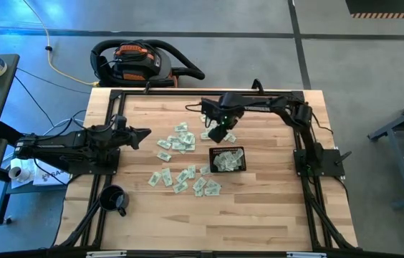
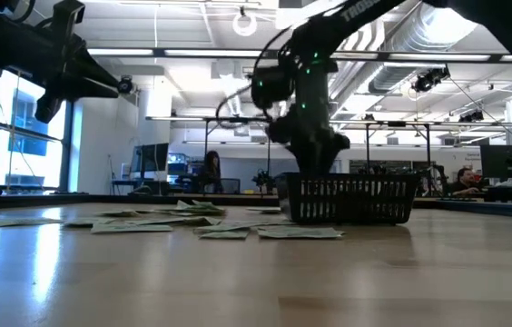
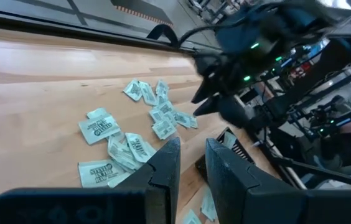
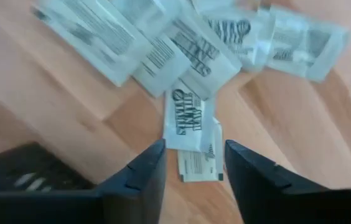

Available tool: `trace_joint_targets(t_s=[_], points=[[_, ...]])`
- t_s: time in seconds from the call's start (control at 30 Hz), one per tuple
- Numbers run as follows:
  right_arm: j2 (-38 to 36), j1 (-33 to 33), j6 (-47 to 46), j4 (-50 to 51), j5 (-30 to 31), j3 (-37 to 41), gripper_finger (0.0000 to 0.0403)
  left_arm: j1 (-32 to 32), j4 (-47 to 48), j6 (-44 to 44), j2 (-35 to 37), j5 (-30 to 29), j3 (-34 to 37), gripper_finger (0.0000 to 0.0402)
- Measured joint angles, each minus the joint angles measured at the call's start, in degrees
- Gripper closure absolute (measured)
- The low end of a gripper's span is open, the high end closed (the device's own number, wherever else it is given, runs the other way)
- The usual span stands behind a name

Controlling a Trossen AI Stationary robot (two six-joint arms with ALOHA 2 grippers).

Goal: Pick and place Stevia / Truvia into bins
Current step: Put the green stevia packet into the black bin

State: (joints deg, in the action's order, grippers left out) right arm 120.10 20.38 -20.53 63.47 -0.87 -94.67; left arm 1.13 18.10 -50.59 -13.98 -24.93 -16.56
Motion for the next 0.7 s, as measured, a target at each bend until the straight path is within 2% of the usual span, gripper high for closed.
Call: trace_joint_targets(t_s=[0.2,0.37,0.53,0.7], points=[[3.3,0.3,2.8,-0.4,-0.9,-0.2,0.0168,0.0,0.0,-0.7,0.0,-0.1,0.0,0.0291],[6.9,1.0,4.7,-0.5,-4.1,-0.2,0.0149,0.0,0.1,-0.4,0.0,-0.7,0.0,0.0291],[7.7,1.6,4.6,-0.6,-6.0,-0.4,0.0168,0.0,0.1,-0.7,0.0,-0.7,0.0,0.0291],[7.8,2.9,5.1,-0.3,-5.1,-0.3,0.0237,0.0,0.1,-0.7,0.0,-0.7,0.0,0.0291]])
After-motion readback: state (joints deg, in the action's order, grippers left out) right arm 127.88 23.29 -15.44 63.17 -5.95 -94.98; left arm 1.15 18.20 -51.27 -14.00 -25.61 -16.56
